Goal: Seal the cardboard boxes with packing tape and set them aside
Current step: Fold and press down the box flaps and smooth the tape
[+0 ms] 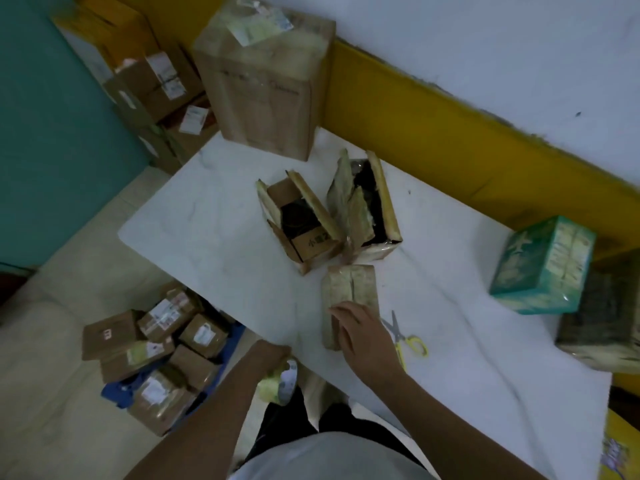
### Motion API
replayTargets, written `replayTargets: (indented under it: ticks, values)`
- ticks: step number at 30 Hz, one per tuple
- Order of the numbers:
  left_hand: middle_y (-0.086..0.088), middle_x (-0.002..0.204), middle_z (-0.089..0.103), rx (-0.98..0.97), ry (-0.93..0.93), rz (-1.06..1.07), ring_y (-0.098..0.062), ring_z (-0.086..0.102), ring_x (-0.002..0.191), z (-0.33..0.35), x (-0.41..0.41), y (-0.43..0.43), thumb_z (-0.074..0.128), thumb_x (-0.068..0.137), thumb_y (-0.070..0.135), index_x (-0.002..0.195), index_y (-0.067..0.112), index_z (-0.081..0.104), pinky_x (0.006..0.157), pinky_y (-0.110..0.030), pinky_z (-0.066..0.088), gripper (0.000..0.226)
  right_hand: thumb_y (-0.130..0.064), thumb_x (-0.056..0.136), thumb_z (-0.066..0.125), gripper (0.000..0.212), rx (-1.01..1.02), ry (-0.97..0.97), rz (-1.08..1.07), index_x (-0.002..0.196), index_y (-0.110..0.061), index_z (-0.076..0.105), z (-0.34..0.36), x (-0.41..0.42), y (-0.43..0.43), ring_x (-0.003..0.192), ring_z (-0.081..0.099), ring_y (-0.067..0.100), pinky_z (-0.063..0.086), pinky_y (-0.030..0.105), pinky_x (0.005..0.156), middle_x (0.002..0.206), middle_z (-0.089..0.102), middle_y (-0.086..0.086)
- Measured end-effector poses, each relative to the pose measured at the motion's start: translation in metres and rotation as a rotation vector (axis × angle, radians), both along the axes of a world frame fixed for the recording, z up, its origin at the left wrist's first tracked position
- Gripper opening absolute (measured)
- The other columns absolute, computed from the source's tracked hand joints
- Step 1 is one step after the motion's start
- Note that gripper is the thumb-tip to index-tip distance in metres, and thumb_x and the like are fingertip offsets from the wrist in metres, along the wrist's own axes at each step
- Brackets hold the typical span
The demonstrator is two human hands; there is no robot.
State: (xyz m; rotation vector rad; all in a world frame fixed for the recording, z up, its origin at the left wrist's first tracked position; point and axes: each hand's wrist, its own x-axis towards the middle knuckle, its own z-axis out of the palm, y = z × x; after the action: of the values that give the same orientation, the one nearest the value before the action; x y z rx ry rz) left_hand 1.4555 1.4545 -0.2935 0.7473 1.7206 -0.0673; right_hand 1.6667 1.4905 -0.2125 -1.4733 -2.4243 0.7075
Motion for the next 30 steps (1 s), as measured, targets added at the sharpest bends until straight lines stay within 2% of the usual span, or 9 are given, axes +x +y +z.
replayTargets:
  ticks: [5, 8, 11, 14, 17, 19, 23, 26, 30]
  values:
    - [0.001, 0.069, 0.051, 0.108, 0.114, -0.203, -0.008, 0.051, 0.057, 0.064, -0.001, 0.05, 0.06, 0.092, 0.011, 0.067, 0.014, 0.047, 0.053, -0.018, 0.049, 0.028, -0.032, 0.094, 0.033, 0.045, -0.22, 0.067, -0.191, 0.11, -0.01, 0.069, 0.007, -0.003, -0.001, 0.087, 0.067, 0.021, 0.049, 0.021, 0.078, 0.102, 0.068, 0.007]
    - [0.0, 0.072, 0.059, 0.333, 0.111, -0.234, -0.008, 0.055, 0.065, 0.106, 0.001, 0.073, 0.066, 0.089, 0.029, 0.066, 0.013, 0.06, 0.058, -0.021, 0.043, 0.028, -0.025, 0.099, 0.049, 0.03, -0.413, 0.305, -0.441, 0.124, -0.015, 0.061, 0.035, -0.002, 0.004, 0.1, 0.066, 0.02, 0.048, 0.018, 0.083, 0.111, 0.067, 0.004]
    - [0.013, 0.084, 0.066, 0.517, -0.024, -0.348, -0.001, 0.059, 0.077, 0.157, 0.017, 0.085, 0.066, 0.088, 0.039, 0.086, 0.022, 0.073, 0.063, -0.014, 0.043, 0.018, -0.026, 0.099, 0.056, 0.041, -0.723, 0.557, -0.529, 0.137, -0.026, 0.041, 0.065, 0.002, 0.015, 0.107, 0.054, 0.01, 0.043, 0.013, 0.079, 0.12, 0.054, -0.008]
    - [0.016, 0.09, 0.068, 0.558, -0.153, -0.461, 0.003, 0.061, 0.082, 0.198, 0.038, 0.088, 0.063, 0.088, 0.048, 0.095, 0.033, 0.073, 0.069, -0.015, 0.046, 0.019, -0.021, 0.099, 0.056, 0.039, -0.818, 0.794, -0.555, 0.136, -0.011, 0.05, 0.082, 0.008, 0.03, 0.106, 0.059, 0.017, 0.05, 0.027, 0.088, 0.128, 0.06, 0.008]
    - [0.011, 0.099, 0.07, 0.566, -0.181, -0.515, -0.006, 0.064, 0.091, 0.213, 0.051, 0.093, 0.061, 0.091, 0.046, 0.095, 0.037, 0.073, 0.081, -0.026, 0.052, 0.016, -0.035, 0.085, 0.073, 0.019, -0.723, 0.767, -0.59, 0.096, -0.019, 0.076, 0.093, 0.021, 0.041, 0.074, 0.065, 0.012, 0.052, 0.03, 0.072, 0.086, 0.072, 0.0]
    - [0.012, 0.099, 0.069, 0.565, -0.214, -0.5, -0.006, 0.064, 0.093, 0.219, 0.054, 0.097, 0.061, 0.092, 0.039, 0.092, 0.031, 0.074, 0.086, -0.029, 0.052, 0.015, -0.032, 0.079, 0.078, 0.018, -0.676, 0.797, -0.654, 0.083, -0.014, 0.076, 0.1, 0.03, 0.048, 0.067, 0.057, 0.017, 0.049, 0.034, 0.068, 0.071, 0.065, 0.004]
    - [0.013, 0.1, 0.069, 0.535, -0.225, -0.522, -0.005, 0.065, 0.093, 0.221, 0.056, 0.103, 0.06, 0.09, 0.033, 0.092, 0.034, 0.072, 0.087, -0.031, 0.054, 0.013, -0.008, 0.083, 0.076, 0.001, -0.584, 0.813, -0.686, 0.083, -0.007, 0.076, 0.113, 0.045, 0.053, 0.063, 0.063, 0.017, 0.056, 0.026, 0.067, 0.068, 0.07, 0.007]
    - [0.011, 0.109, 0.065, 0.502, -0.19, -0.585, -0.007, 0.064, 0.096, 0.217, 0.059, 0.104, 0.061, 0.09, 0.039, 0.102, 0.042, 0.067, 0.082, -0.029, 0.056, 0.014, -0.01, 0.082, 0.077, 0.01, -0.46, 0.697, -0.659, 0.076, -0.017, 0.077, 0.112, 0.052, 0.052, 0.061, 0.066, 0.016, 0.057, 0.029, 0.067, 0.064, 0.072, 0.003]
    - [0.014, 0.129, 0.049, 0.472, -0.136, -0.63, -0.006, 0.052, 0.112, 0.209, 0.057, 0.099, 0.067, 0.084, 0.055, 0.134, 0.038, 0.052, 0.08, -0.017, 0.045, 0.055, -0.016, 0.082, 0.077, 0.017, -0.418, 0.578, -0.741, 0.068, -0.025, 0.074, 0.095, 0.056, 0.039, 0.065, 0.07, 0.02, 0.06, 0.034, 0.073, 0.064, 0.072, 0.001]
